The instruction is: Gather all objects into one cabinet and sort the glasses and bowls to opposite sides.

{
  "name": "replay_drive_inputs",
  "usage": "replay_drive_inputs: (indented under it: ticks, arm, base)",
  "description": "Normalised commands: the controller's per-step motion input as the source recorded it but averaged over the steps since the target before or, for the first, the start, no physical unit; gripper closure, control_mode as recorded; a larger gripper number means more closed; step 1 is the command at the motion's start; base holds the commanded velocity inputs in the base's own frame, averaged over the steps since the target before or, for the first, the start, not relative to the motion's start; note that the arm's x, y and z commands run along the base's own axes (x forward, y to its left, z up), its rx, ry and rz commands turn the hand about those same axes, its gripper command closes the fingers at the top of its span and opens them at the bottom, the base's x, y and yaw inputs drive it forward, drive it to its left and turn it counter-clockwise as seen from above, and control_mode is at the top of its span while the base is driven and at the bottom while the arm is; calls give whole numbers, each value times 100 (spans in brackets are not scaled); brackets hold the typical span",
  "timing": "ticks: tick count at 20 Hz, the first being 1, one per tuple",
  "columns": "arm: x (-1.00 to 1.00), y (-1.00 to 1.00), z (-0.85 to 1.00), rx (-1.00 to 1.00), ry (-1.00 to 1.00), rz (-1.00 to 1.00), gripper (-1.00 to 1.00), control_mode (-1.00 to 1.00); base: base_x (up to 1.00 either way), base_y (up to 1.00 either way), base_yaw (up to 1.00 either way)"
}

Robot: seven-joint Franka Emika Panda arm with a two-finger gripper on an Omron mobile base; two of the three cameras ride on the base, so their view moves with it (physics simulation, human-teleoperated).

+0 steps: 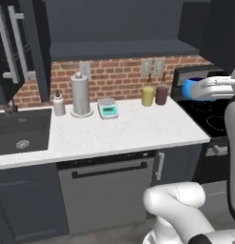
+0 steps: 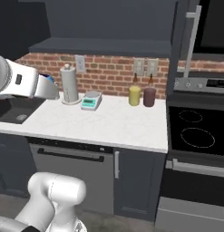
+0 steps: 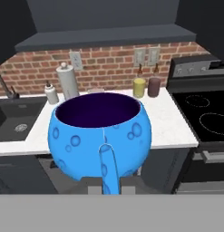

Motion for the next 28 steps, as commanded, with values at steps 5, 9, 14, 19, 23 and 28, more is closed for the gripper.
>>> replay_drive_inputs:
  ticks: [5, 9, 14, 19, 23, 28]
  arm:
    - [0, 0, 0, 0, 0, 0, 100, 100]
    - [0, 0, 0, 0, 0, 0, 100, 100]
    - [0, 0, 0, 0, 0, 0, 100, 100]
    - [0, 0, 0, 0, 0, 0, 100, 100]
    - [0, 0, 0, 0, 0, 0, 100, 100]
    - [0, 0, 0, 0, 0, 0, 100, 100]
  base:
    - [-68, 23, 38]
    - [-50, 38, 58]
    - [-44, 50, 64]
    - [-43, 48, 70]
    - [-22, 70, 63]
    - [9, 85, 52]
